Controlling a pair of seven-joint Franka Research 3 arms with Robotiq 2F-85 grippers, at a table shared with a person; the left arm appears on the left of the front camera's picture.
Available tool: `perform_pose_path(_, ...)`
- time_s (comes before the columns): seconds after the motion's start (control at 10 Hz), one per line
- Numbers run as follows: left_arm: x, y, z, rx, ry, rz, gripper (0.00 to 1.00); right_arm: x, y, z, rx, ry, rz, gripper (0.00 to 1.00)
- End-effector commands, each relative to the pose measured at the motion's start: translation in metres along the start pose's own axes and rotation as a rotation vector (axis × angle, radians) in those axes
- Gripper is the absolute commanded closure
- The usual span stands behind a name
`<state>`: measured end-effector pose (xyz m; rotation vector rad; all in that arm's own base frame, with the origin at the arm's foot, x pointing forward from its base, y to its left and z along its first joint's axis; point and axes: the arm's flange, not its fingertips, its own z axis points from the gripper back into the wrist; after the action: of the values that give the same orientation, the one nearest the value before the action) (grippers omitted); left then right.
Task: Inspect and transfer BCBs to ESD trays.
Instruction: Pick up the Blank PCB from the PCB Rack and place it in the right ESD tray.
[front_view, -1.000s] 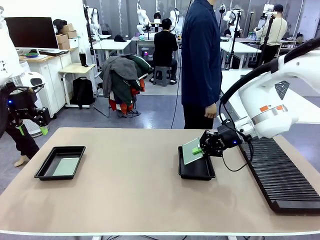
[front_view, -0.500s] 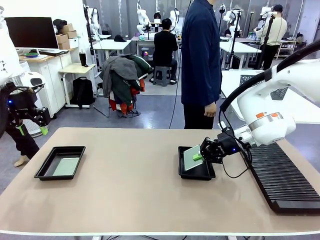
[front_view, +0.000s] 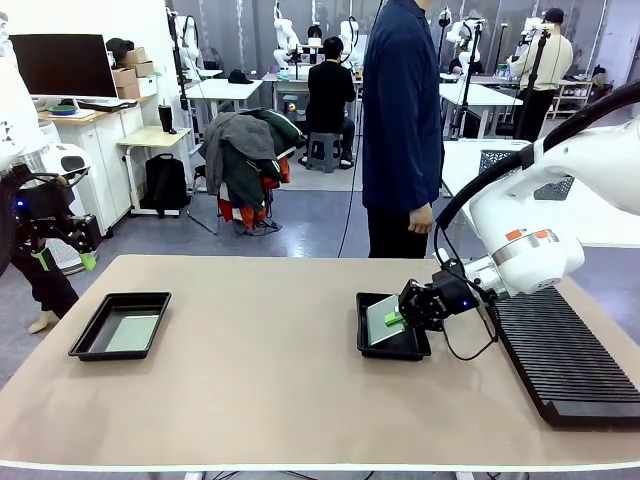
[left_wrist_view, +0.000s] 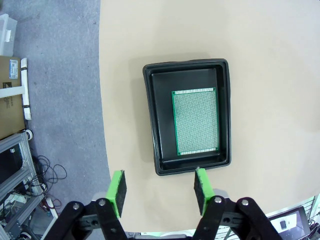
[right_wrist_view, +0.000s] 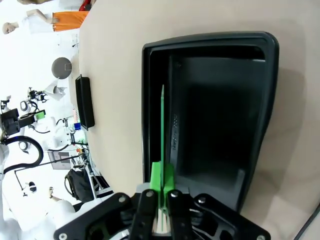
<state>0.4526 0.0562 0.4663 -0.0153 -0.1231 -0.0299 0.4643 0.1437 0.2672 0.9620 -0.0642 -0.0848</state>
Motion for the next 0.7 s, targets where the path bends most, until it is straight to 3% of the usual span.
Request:
perform_pose_path(0.0, -0.0018, 0.0, -0.002, 0.003, -0.005, 0.001, 0.27, -0.0005, 0.004, -0.0072, -0.028, -0.029, 0.006, 0.97)
perform_pose_path(0.6, -0.0018, 0.0, -0.002, 0.003, -0.005, 0.001, 0.27, 0.0, 0.0, 0.0, 0.0, 0.0, 0.0, 0.97)
